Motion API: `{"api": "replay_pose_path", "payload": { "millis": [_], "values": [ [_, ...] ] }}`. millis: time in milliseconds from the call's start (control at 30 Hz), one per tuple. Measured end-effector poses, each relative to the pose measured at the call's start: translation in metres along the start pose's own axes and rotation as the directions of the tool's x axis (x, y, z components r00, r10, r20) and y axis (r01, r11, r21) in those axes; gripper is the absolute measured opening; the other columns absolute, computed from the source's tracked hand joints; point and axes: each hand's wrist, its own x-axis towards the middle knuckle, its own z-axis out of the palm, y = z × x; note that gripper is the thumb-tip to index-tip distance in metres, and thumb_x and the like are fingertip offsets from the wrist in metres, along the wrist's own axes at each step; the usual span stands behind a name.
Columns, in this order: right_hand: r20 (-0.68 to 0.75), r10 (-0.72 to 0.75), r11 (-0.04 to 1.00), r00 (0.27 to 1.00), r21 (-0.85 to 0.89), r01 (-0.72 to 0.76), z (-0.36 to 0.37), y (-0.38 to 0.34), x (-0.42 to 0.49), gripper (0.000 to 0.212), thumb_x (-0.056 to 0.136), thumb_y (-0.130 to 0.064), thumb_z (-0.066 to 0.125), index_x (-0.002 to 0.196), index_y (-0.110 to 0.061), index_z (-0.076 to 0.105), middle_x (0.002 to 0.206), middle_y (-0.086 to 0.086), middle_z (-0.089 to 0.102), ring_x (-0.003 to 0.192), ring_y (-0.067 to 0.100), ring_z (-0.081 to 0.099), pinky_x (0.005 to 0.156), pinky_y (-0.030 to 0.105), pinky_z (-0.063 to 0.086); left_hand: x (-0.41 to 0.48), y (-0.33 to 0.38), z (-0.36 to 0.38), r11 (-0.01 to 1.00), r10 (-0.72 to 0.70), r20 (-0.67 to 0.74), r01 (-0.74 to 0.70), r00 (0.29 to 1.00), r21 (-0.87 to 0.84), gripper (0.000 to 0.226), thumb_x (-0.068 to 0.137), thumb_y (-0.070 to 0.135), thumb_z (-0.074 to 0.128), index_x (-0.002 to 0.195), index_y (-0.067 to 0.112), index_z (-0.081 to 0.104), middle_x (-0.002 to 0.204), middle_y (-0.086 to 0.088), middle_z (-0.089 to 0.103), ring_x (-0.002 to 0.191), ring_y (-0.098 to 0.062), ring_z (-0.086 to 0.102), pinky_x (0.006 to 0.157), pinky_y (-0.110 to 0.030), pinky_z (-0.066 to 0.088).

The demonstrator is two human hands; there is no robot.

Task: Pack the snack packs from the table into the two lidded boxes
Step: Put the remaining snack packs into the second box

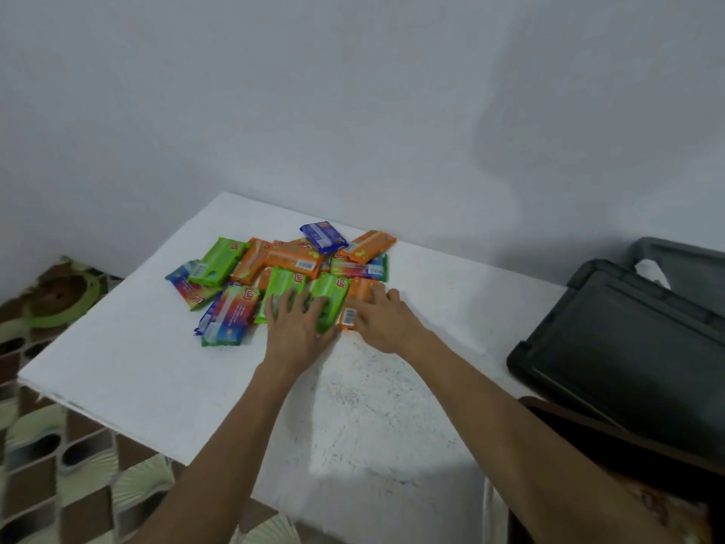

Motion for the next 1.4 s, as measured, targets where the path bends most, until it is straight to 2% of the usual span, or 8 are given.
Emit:
{"api": "replay_pose_path", "payload": {
  "millis": [133,367,567,733,900,1033,1100,1400],
  "values": [
    [-0.038,0.017,1.000,0.999,0.020,-0.016,0.000,-0.006,0.002,0.042,0.099,-0.042,0.032,0.137,-0.027,0.043,0.141,0.021,0.034,0.120,0.039,0.035,0.099,0.047,0.039,0.000,0.003,0.003,1.000,0.008,-0.050,-0.008,0.999,0.012,0.052,0.078,0.053,0.070,0.119,0.022,0.063,0.136,-0.013,0.056,0.129,-0.041,0.045,0.107,-0.064,0.021],
    [0.021,0.016,1.000,1.000,0.002,-0.016,-0.003,-0.008,-0.011,0.050,0.093,-0.049,0.051,0.135,-0.023,0.040,0.139,0.021,0.034,0.120,0.039,0.036,0.094,0.046,0.043,-0.002,0.013,0.001,1.000,-0.023,-0.001,0.023,1.000,0.019,0.051,0.085,0.048,0.063,0.130,0.025,0.054,0.148,-0.012,0.043,0.139,-0.039,0.030,0.113,-0.058,0.008],
    [0.020,0.001,0.999,1.000,-0.043,-0.001,-0.002,-0.006,-0.027,0.051,0.092,-0.027,0.055,0.139,-0.028,0.036,0.143,0.024,0.026,0.115,0.042,0.040,0.091,0.045,0.044,-0.010,0.014,-0.002,0.997,-0.040,-0.009,0.039,0.999,-0.070,0.053,0.075,0.041,0.074,0.122,0.022,0.061,0.128,-0.017,0.058,0.134,-0.039,0.036,0.113,-0.056,0.011],
    [0.066,0.056,0.982,0.996,0.178,-0.067,-0.018,0.007,-0.038,0.040,0.092,-0.036,0.052,0.131,-0.030,0.051,0.133,0.015,0.046,0.115,0.035,0.047,0.097,0.041,0.041,-0.026,0.013,-0.004,0.996,-0.011,-0.032,0.008,0.999,-0.094,0.052,0.063,0.039,0.077,0.112,0.023,0.067,0.115,-0.014,0.063,0.120,-0.038,0.049,0.108,-0.056,0.022],
    [-0.093,0.053,0.904,0.994,0.428,-0.008,-0.046,0.030,-0.076,0.032,0.093,-0.031,0.057,0.124,-0.026,0.051,0.100,0.007,0.066,0.080,0.023,0.062,0.065,0.029,0.046,-0.040,0.022,-0.018,0.976,0.032,-0.067,-0.045,0.997,-0.212,0.056,0.071,0.040,0.074,0.123,0.023,0.062,0.126,-0.008,0.057,0.112,-0.030,0.055,0.094,-0.046,0.042],
    [-0.203,0.137,0.820,0.969,0.572,0.004,-0.063,0.052,-0.116,0.025,0.097,-0.020,0.054,0.119,-0.029,0.051,0.107,0.002,0.064,0.078,0.019,0.065,0.058,0.022,0.054,-0.050,0.040,-0.041,0.875,0.045,-0.174,-0.123,0.984,-0.468,0.062,0.071,0.035,0.077,0.128,0.022,0.056,0.125,-0.004,0.056,0.116,-0.024,0.048,0.097,-0.039,0.042],
    [-0.214,0.207,0.745,0.955,0.667,-0.012,-0.072,0.059,-0.143,0.028,0.096,-0.020,0.055,0.120,-0.032,0.048,0.111,0.002,0.063,0.083,0.016,0.069,0.065,0.030,0.061,-0.056,0.055,-0.054,0.807,0.051,-0.211,-0.164,0.976,-0.567,0.068,0.070,0.034,0.076,0.133,0.024,0.051,0.127,-0.001,0.055,0.117,-0.018,0.044,0.098,-0.033,0.037],
    [-0.336,0.399,0.534,0.853,0.842,0.082,-0.087,0.076,-0.270,0.023,0.097,-0.012,0.054,0.118,-0.022,0.056,0.112,0.003,0.061,0.095,0.010,0.068,0.067,0.022,0.058,-0.083,0.130,-0.090,0.585,0.169,-0.298,-0.339,0.939,-0.737,0.059,0.079,0.010,0.074,0.132,0.022,0.051,0.125,0.009,0.055,0.116,0.000,0.051,0.099,-0.024,0.046]
  ]
}}
